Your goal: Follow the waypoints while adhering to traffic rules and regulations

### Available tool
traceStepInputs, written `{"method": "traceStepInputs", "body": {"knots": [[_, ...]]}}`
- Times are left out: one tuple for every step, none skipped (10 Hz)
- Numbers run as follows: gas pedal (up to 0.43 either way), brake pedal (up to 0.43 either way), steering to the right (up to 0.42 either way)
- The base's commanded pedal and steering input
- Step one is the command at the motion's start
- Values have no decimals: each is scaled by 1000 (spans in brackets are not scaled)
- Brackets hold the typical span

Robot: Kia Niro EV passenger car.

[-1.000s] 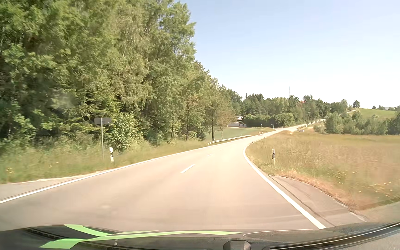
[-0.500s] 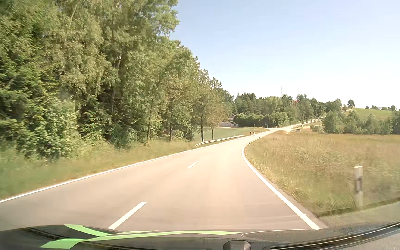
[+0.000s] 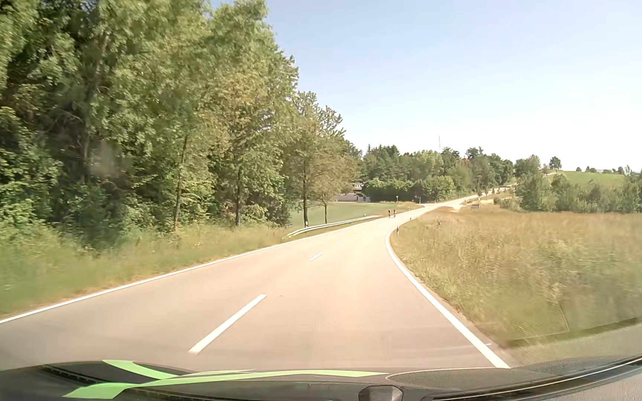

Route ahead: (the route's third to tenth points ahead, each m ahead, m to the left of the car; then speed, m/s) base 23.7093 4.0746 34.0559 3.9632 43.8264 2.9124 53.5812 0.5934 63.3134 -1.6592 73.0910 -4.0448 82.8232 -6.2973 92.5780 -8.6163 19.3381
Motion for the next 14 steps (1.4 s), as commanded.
{"method": "traceStepInputs", "body": {"knots": [[177, 0, 14], [177, 0, 14], [189, 0, 14], [197, 0, 14], [209, 0, 14], [220, 0, 14], [220, 0, 14], [220, 0, 13], [220, 0, 14], [228, 0, 13], [228, 0, 14], [209, 0, 14], [189, 0, 12], [177, 0, 11]]}}
